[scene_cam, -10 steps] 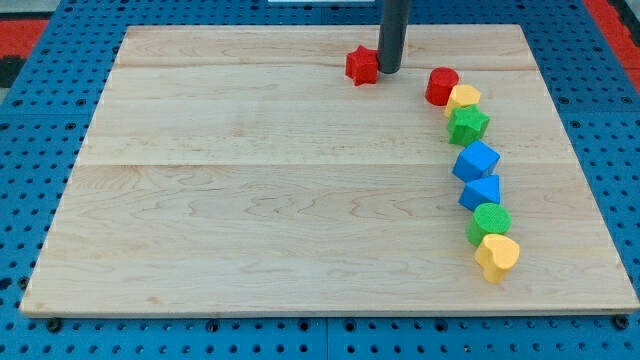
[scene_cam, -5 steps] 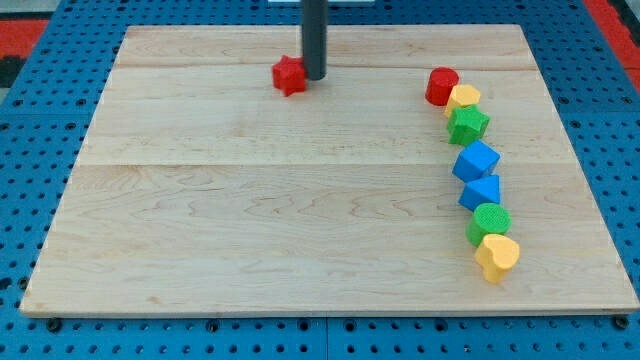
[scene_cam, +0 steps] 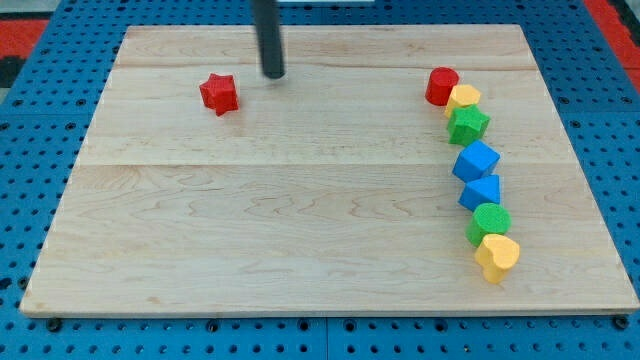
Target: Push the red circle closer to the red star
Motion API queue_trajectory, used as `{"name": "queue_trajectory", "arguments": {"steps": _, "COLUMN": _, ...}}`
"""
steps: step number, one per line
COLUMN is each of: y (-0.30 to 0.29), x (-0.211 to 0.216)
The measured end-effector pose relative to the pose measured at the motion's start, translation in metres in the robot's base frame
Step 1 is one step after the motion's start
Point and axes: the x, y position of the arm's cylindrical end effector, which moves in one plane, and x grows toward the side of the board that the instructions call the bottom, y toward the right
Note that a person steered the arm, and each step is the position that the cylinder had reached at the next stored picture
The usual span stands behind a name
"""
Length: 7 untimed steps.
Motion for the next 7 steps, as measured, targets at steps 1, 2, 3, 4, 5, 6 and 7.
{"name": "queue_trajectory", "arguments": {"steps": 1, "y": 0.089, "x": -0.007}}
{"name": "queue_trajectory", "arguments": {"steps": 2, "y": 0.211, "x": -0.007}}
{"name": "queue_trajectory", "arguments": {"steps": 3, "y": 0.284, "x": 0.041}}
{"name": "queue_trajectory", "arguments": {"steps": 4, "y": 0.201, "x": 0.066}}
{"name": "queue_trajectory", "arguments": {"steps": 5, "y": 0.112, "x": 0.044}}
{"name": "queue_trajectory", "arguments": {"steps": 6, "y": 0.121, "x": 0.03}}
{"name": "queue_trajectory", "arguments": {"steps": 7, "y": 0.123, "x": 0.015}}
